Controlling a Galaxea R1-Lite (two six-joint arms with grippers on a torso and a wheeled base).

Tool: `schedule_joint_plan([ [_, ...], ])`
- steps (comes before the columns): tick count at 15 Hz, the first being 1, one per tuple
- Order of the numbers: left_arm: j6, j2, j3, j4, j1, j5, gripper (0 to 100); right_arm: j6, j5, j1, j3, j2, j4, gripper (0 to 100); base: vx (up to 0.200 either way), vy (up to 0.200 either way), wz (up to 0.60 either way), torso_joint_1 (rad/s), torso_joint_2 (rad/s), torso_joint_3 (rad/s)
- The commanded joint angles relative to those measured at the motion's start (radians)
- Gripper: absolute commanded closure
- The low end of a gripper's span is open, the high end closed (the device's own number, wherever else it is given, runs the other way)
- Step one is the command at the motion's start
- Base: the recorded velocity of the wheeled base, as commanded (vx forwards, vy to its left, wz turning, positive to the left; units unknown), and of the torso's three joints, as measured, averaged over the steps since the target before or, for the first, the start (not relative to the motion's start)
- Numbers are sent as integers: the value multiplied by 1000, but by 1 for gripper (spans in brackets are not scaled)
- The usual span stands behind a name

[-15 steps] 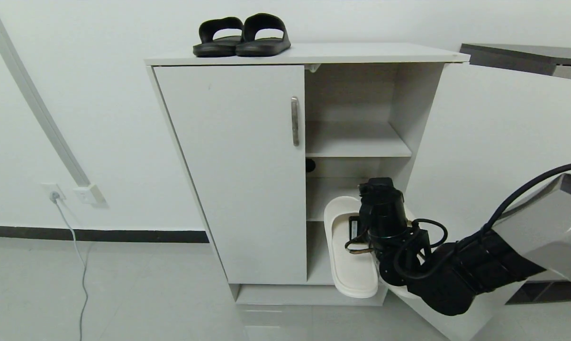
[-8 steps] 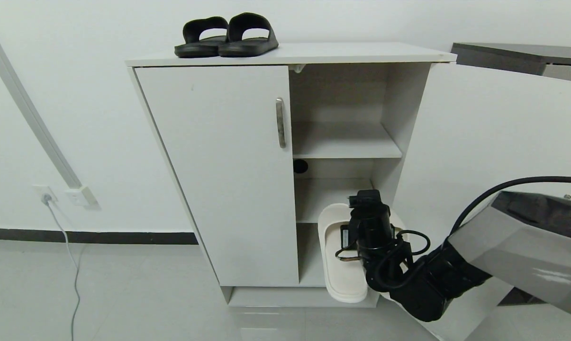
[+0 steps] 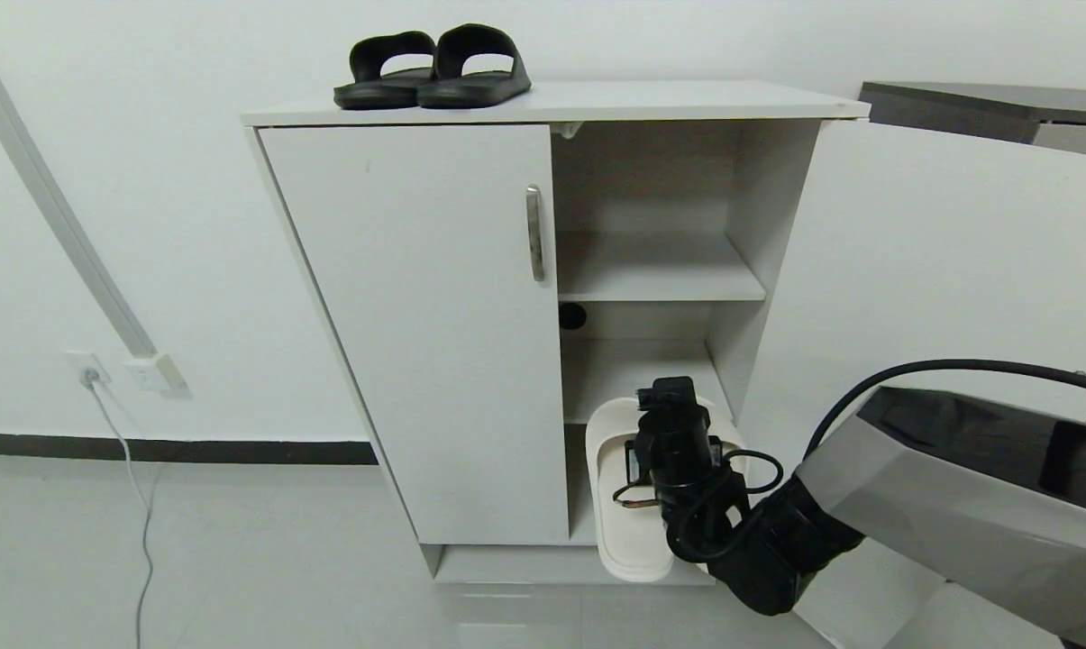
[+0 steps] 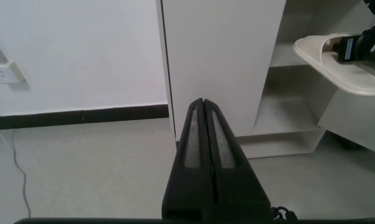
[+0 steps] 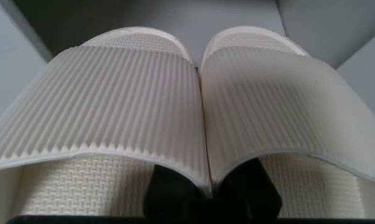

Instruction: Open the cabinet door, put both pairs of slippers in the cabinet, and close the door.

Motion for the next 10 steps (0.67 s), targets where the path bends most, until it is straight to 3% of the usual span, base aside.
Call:
schedule_joint_plan([
  [1,0,2,0,1,-1,0,100,0,0,1,-14,24,0,100,0,0,0,2,12,-105],
  [7,0,2,-2,1,-1,-2,100,0,-9,1,-33,27,-8,100,0,0,0,3,3,-184],
  [10,0,2,-2,0,0,0,100,-88,-11,1,-2,41,-184,100,0,0,0,5,1,-141],
])
